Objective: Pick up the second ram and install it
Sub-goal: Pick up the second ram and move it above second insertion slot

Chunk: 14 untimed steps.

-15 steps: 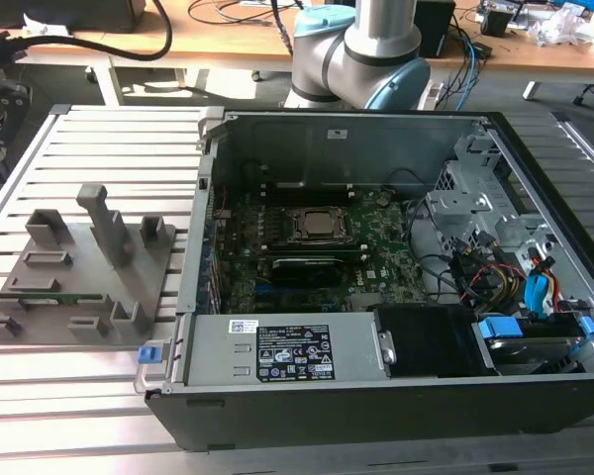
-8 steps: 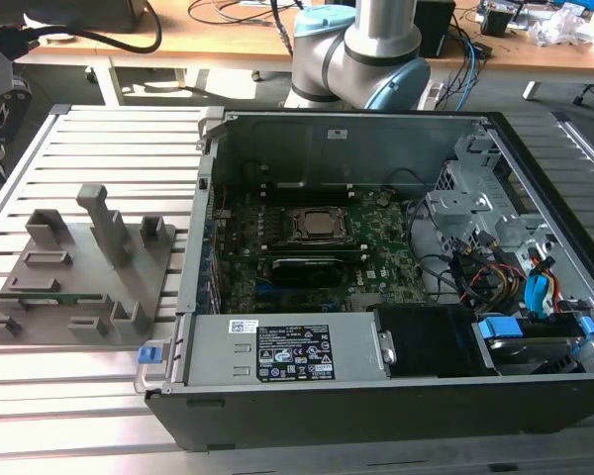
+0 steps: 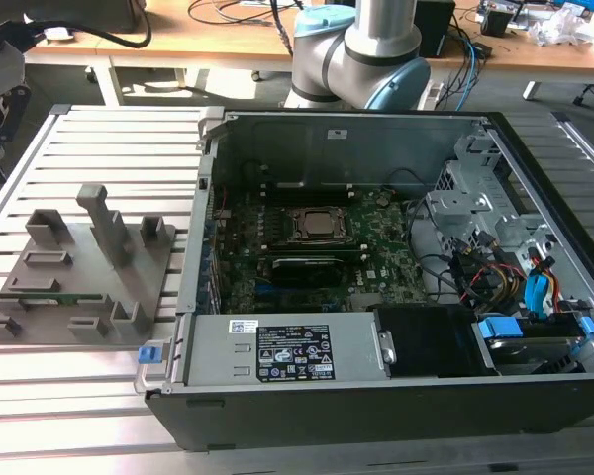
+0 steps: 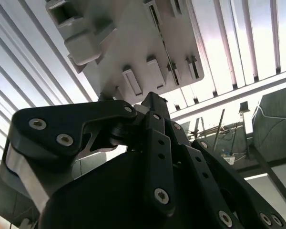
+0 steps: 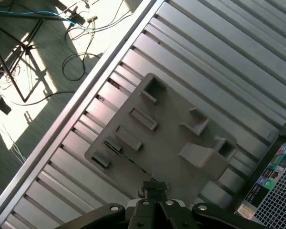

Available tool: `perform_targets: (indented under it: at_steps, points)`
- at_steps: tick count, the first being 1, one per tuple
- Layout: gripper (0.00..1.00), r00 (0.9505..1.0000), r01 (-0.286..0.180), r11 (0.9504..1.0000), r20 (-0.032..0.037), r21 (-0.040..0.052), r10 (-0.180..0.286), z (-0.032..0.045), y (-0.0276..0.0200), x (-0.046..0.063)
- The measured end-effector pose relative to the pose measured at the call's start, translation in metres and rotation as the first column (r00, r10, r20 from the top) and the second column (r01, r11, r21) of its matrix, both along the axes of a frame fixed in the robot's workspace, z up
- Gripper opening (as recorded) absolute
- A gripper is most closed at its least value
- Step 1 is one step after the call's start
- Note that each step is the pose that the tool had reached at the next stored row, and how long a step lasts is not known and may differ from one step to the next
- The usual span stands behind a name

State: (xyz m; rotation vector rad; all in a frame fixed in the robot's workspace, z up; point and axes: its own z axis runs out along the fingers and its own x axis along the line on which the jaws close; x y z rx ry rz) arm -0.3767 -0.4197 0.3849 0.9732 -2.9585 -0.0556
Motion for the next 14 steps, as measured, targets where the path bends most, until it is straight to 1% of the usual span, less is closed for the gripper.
perform_targets:
  at_steps: [3, 5, 6, 8, 10, 11, 12, 13, 14]
  points:
    - [0.10, 0.9984, -0.056, 0.9984, 0.0000, 0.0000, 0.056, 0.0000, 0.0000, 0.0000]
    - [0.10, 0.9969, -0.079, 0.9969, 0.0000, 0.0000, 0.079, 0.0000, 0.0000, 0.0000]
    - [0.10, 0.9946, -0.104, 0.9946, 0.0000, 0.0000, 0.104, 0.0000, 0.0000, 0.0000]
    - [0.10, 0.9885, -0.151, 0.9885, 0.0000, 0.0000, 0.151, 0.0000, 0.0000, 0.0000]
    - [0.10, 0.9829, -0.184, 0.9829, 0.0001, 0.0000, 0.184, 0.0000, 0.0000, 0.0000]
    - [0.10, 0.9775, -0.211, 0.9775, 0.0000, 0.0000, 0.211, 0.0000, 0.0000, 0.0000]
    - [0.10, 0.9741, -0.226, 0.9741, 0.0000, 0.0000, 0.226, 0.0000, 0.0000, 0.0000]
    - [0.10, 0.9694, -0.245, 0.9694, 0.0000, 0.0000, 0.245, 0.0000, 0.0000, 0.0000]
    - [0.10, 0.9627, -0.270, 0.9627, 0.0000, 0.0000, 0.270, 0.0000, 0.0000, 0.0000]
